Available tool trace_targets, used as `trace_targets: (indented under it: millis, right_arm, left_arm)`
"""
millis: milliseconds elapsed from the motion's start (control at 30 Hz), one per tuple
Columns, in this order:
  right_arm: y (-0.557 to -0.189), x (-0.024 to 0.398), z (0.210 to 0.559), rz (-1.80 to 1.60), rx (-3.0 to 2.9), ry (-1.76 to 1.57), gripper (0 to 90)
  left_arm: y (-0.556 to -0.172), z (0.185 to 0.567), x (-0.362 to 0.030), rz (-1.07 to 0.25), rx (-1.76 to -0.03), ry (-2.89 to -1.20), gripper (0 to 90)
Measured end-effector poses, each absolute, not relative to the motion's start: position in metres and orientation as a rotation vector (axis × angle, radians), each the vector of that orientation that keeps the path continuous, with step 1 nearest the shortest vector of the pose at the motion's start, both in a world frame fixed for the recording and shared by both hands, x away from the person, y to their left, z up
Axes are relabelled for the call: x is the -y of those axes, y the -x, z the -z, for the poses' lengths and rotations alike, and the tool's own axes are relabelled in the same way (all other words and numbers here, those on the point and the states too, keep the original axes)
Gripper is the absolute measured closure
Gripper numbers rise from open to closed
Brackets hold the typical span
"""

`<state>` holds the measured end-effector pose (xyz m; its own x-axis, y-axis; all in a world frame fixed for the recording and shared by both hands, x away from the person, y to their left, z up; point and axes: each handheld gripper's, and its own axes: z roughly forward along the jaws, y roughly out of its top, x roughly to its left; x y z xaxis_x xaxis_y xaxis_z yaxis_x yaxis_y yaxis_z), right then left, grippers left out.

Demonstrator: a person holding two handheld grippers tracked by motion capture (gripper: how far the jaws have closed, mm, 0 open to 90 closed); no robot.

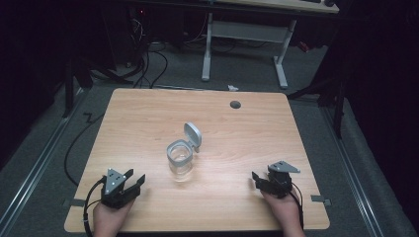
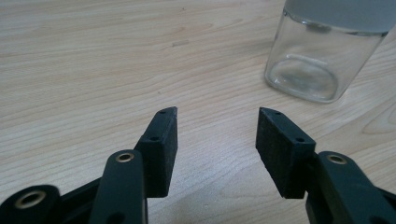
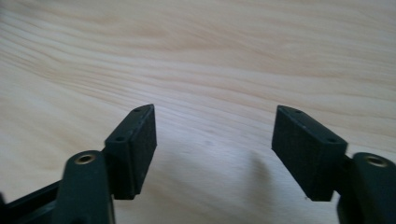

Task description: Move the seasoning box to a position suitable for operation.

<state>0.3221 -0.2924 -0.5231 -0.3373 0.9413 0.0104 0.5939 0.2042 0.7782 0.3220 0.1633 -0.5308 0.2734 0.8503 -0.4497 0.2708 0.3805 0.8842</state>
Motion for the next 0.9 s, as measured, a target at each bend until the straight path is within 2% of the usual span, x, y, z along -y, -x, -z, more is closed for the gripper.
trace_targets:
  millis: [33, 133, 233, 367, 467, 533, 567, 633, 800, 900]
  right_arm:
    - [-0.322, 0.292, 0.523, -0.970, -2.011, -1.423, 33.7]
    - [-0.315, 0.290, 0.520, -1.037, -1.992, -1.391, 42.5]
    - [-0.314, 0.289, 0.518, -1.037, -1.981, -1.381, 44.0]
    - [-0.313, 0.289, 0.514, -1.041, -1.966, -1.399, 45.4]
    - [-0.309, 0.289, 0.510, -1.062, -1.976, -1.389, 49.4]
    - [-0.302, 0.291, 0.513, -1.056, -2.007, -1.336, 51.9]
    - [-0.302, 0.291, 0.513, -1.056, -2.007, -1.336, 51.9]
    - [-0.299, 0.292, 0.515, -1.078, -1.983, -1.335, 48.8]
    - [-0.297, 0.285, 0.519, -1.086, -1.977, -1.301, 47.0]
    - [-0.297, 0.284, 0.521, -1.092, -1.991, -1.298, 47.0]
  left_arm:
    - [-0.322, 0.531, -0.163, -0.540, -1.278, -1.162, 48.4]
    - [-0.323, 0.530, -0.161, -0.531, -1.281, -1.154, 47.5]
    - [-0.318, 0.531, -0.157, -0.545, -1.253, -1.186, 46.5]
    - [-0.316, 0.530, -0.157, -0.513, -1.251, -1.177, 49.7]
    - [-0.317, 0.529, -0.156, -0.498, -1.247, -1.182, 50.5]
    - [-0.316, 0.530, -0.153, -0.476, -1.232, -1.183, 54.8]
    - [-0.316, 0.530, -0.153, -0.476, -1.232, -1.183, 62.3]
    - [-0.315, 0.532, -0.148, -0.468, -1.220, -1.194, 70.5]
    - [-0.311, 0.531, -0.106, -0.464, -1.173, -1.272, 90.0]
    - [-0.314, 0.531, -0.092, -0.467, -1.171, -1.283, 90.0]
